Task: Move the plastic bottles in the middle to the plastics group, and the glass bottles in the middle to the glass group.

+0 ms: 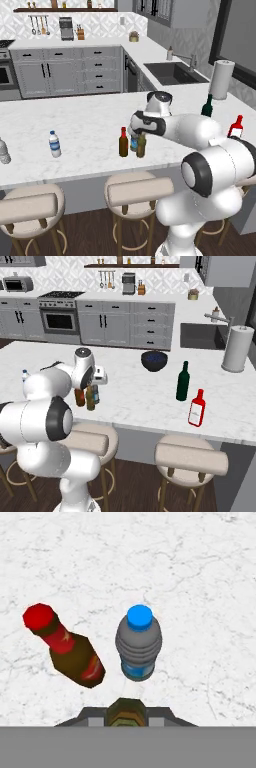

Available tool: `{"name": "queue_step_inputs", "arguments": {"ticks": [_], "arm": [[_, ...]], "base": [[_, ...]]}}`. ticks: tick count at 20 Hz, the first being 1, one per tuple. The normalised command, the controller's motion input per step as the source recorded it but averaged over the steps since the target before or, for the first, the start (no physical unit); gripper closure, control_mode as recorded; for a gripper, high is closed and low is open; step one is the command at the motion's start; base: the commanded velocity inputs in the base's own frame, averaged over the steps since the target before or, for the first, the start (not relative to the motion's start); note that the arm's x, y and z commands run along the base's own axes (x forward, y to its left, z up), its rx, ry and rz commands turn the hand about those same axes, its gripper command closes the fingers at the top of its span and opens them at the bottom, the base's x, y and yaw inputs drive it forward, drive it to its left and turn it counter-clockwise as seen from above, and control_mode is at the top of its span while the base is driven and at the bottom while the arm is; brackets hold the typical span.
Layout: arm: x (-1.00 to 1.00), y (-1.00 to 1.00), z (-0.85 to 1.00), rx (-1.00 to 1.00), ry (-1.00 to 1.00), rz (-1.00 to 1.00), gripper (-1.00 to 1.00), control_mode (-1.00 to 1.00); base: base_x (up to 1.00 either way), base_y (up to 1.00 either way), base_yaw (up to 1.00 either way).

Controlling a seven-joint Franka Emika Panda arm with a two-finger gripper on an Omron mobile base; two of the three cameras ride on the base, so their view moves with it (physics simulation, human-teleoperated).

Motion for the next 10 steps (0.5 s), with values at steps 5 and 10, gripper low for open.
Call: {"name": "queue_step_inputs", "arguments": {"ticks": [5,10], "arm": [[-0.37,-0.26,0.51,-0.01,0.00,0.00,1.00,-1.00],[-0.21,-0.61,0.36,-0.11,-0.01,0.00,1.00,-1.00]], "base": [[0.00,0.00,0.00],[0.00,0.00,0.00]]}}
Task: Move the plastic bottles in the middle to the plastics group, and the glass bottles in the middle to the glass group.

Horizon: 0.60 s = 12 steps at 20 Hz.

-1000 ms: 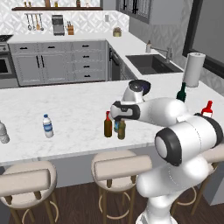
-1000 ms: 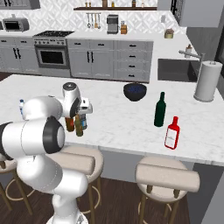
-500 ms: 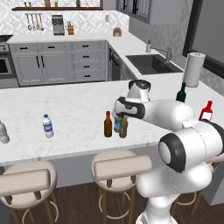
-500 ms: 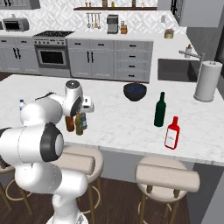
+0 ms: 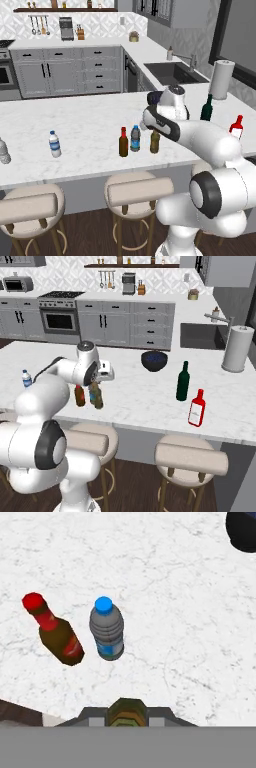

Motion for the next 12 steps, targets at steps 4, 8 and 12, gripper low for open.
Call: {"name": "queue_step_inputs", "arguments": {"ticks": [4,8,12], "arm": [[-0.19,-0.85,0.25,-0.05,0.00,0.00,1.00,-1.00],[-0.11,-0.93,0.10,-0.04,0.00,0.00,1.00,-1.00],[0.00,-0.96,0.03,0.00,0.00,0.00,1.00,-1.00]], "base": [[0.00,0.00,0.00],[0.00,0.00,0.00],[0.00,0.00,0.00]]}}
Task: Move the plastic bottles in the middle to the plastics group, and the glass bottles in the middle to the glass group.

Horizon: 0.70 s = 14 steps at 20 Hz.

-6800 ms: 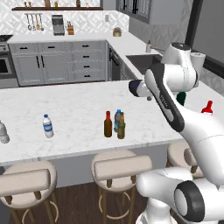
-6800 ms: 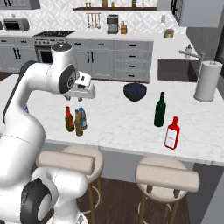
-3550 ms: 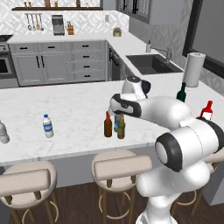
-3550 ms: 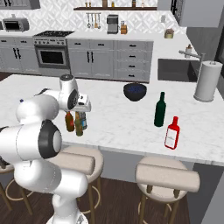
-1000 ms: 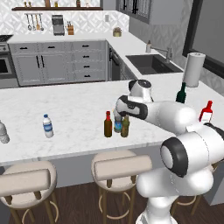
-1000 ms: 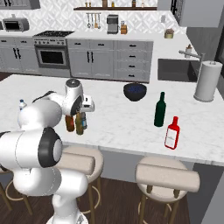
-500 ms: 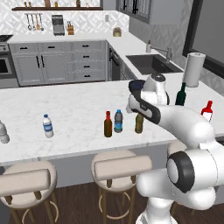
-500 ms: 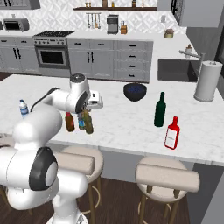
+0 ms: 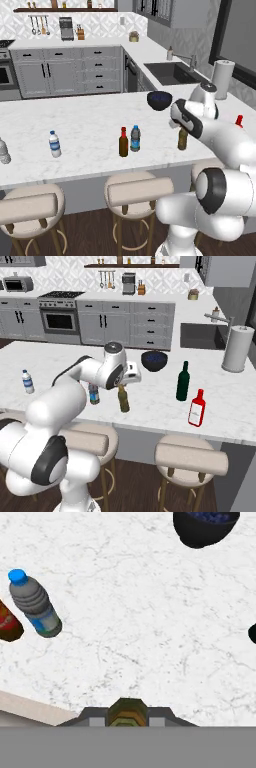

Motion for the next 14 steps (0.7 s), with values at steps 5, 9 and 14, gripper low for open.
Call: {"name": "queue_step_inputs", "arguments": {"ticks": [5,9,14], "arm": [[0.04,-0.89,0.00,-0.01,0.00,-0.02,1.00,-1.00],[0.12,-0.76,0.00,0.00,0.00,-0.04,1.00,-1.00],[0.25,-0.53,0.01,0.00,0.00,-0.03,1.00,-1.00]], "base": [[0.00,0.00,0.00],[0.00,0.00,0.00],[0.00,0.00,0.00]]}}
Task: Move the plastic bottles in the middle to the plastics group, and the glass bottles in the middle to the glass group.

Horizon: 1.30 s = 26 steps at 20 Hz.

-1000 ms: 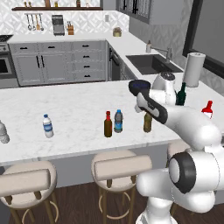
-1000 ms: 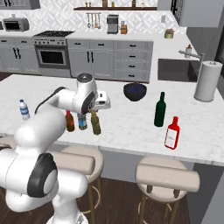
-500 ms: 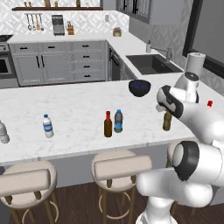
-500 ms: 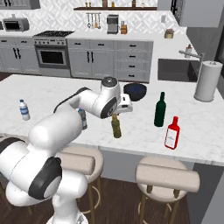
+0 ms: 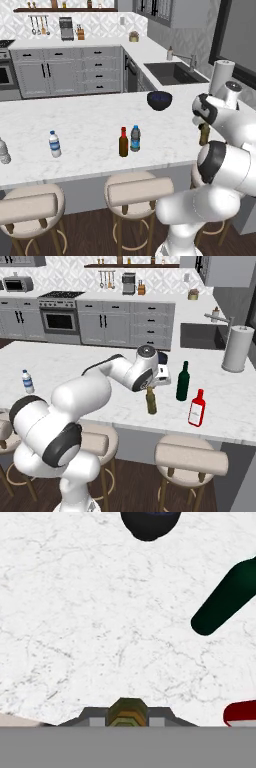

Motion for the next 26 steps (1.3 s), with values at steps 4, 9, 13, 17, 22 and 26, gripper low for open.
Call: {"name": "queue_step_inputs", "arguments": {"ticks": [4,9,13,17,22,26], "arm": [[0.29,-0.41,0.00,0.00,0.05,-0.03,1.00,-1.00],[0.32,-0.24,-0.11,0.02,0.12,-0.02,1.00,-1.00],[0.21,-0.11,-0.22,0.00,0.06,0.00,1.00,-1.00],[0.13,-0.11,-0.25,0.01,0.00,0.00,1.00,-1.00],[0.05,-0.11,-0.33,0.03,0.00,0.00,1.00,-1.00],[0.13,-0.15,-0.28,0.08,-0.05,0.04,1.00,-1.00]], "base": [[0.00,0.00,0.00],[0.00,0.00,0.00],[0.00,0.00,0.00],[0.00,0.00,0.00],[0.00,0.00,0.00],[0.00,0.00,0.00]]}}
